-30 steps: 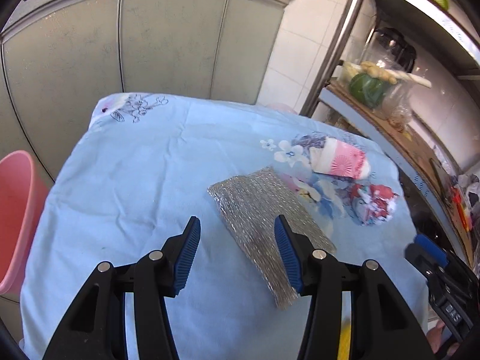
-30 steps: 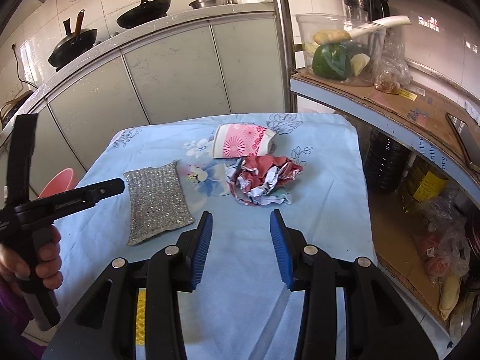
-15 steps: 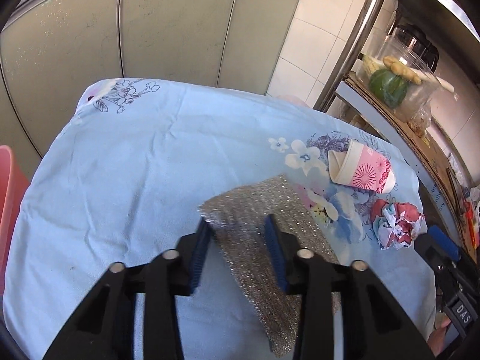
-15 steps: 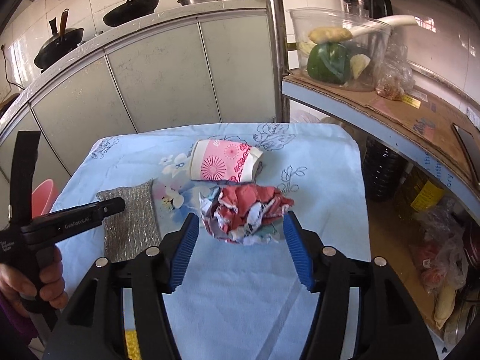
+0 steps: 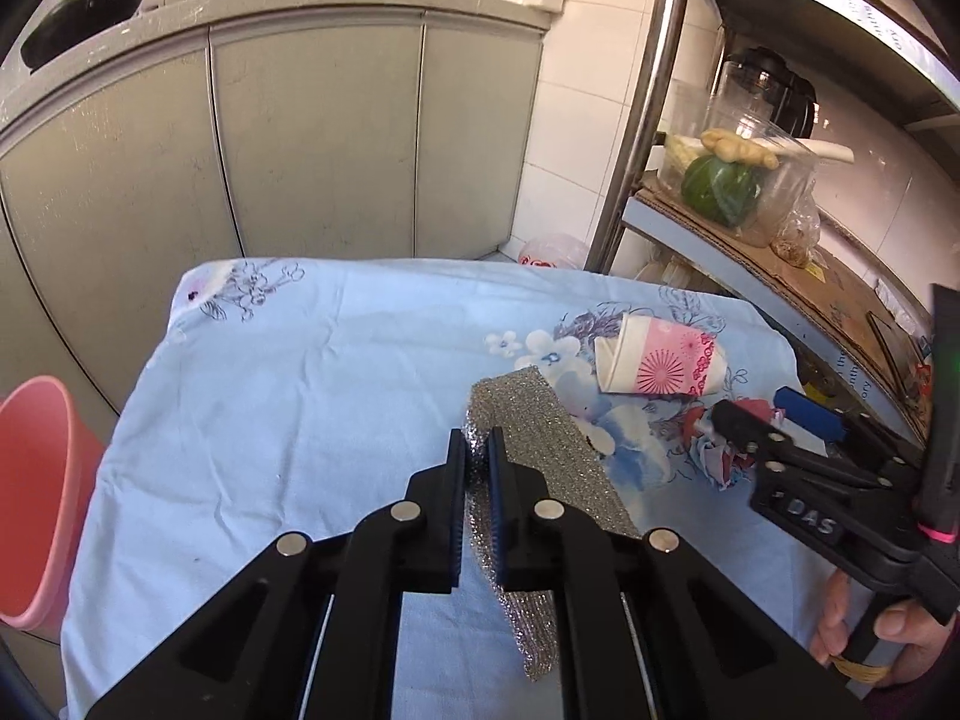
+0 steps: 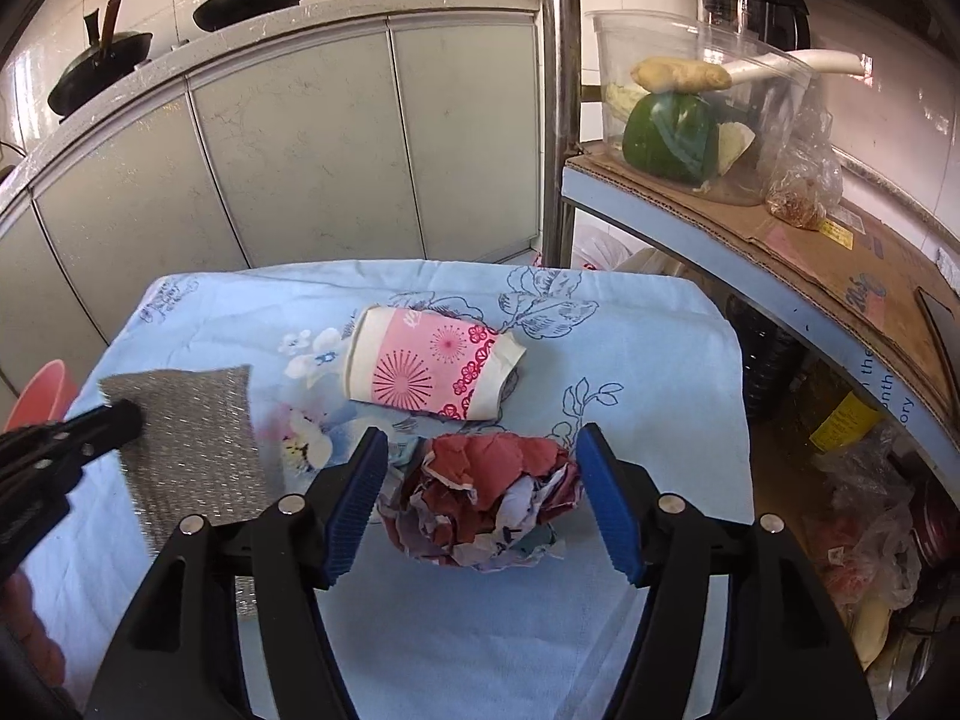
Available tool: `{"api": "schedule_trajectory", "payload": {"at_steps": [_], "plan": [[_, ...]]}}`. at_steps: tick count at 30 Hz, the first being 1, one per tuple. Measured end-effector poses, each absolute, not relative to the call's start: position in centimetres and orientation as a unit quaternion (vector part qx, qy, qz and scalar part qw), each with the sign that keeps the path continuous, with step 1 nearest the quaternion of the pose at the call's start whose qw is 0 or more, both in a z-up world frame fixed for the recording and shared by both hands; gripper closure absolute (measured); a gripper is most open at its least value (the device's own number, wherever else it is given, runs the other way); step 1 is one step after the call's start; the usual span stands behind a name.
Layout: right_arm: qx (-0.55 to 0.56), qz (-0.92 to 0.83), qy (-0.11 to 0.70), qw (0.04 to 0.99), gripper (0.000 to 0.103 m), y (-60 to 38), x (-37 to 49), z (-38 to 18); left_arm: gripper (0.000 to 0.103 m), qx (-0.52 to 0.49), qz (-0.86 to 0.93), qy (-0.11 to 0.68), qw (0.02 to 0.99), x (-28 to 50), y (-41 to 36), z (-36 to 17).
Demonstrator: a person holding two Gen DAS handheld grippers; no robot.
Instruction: Collect trash
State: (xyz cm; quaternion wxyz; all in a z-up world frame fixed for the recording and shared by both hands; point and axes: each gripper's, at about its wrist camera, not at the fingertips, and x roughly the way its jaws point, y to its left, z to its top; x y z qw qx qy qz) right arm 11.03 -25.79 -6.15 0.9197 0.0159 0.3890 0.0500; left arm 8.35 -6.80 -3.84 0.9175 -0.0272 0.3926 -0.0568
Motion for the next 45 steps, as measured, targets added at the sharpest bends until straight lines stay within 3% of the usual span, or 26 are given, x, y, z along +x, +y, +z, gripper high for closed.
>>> {"api": "schedule_trajectory", "payload": {"at_steps": [10, 12, 18, 26, 45], "plan": [[0.009, 0.049, 0.386, 0.921, 0.037, -25.7, 10.9, -6.6, 0.097, -0.014, -0.054, 0.371, 0.927, 7.0, -7.4, -2.4], [0.008, 0.044, 0.383, 0.922, 0.046, -25.8, 10.6, -6.6, 0.097, -0.012, -0.052, 0.368, 0.928, 6.7, -7.5, -2.2], [0.012, 0.043, 0.380, 0.924, 0.058, -26.0, 9.8, -6.4, 0.097, -0.012, -0.047, 0.364, 0.930, 6.2, -7.3, -1.8], [0.016, 0.058, 0.371, 0.927, 0.068, -25.4, 8.2, -5.6, 0.097, -0.009, -0.034, 0.352, 0.935, 5.1, -6.8, -1.0], [0.020, 0.103, 0.344, 0.933, 0.068, -22.7, 5.0, -2.4, 0.097, -0.021, 0.006, 0.324, 0.946, 2.0, -4.4, 1.5]]}}
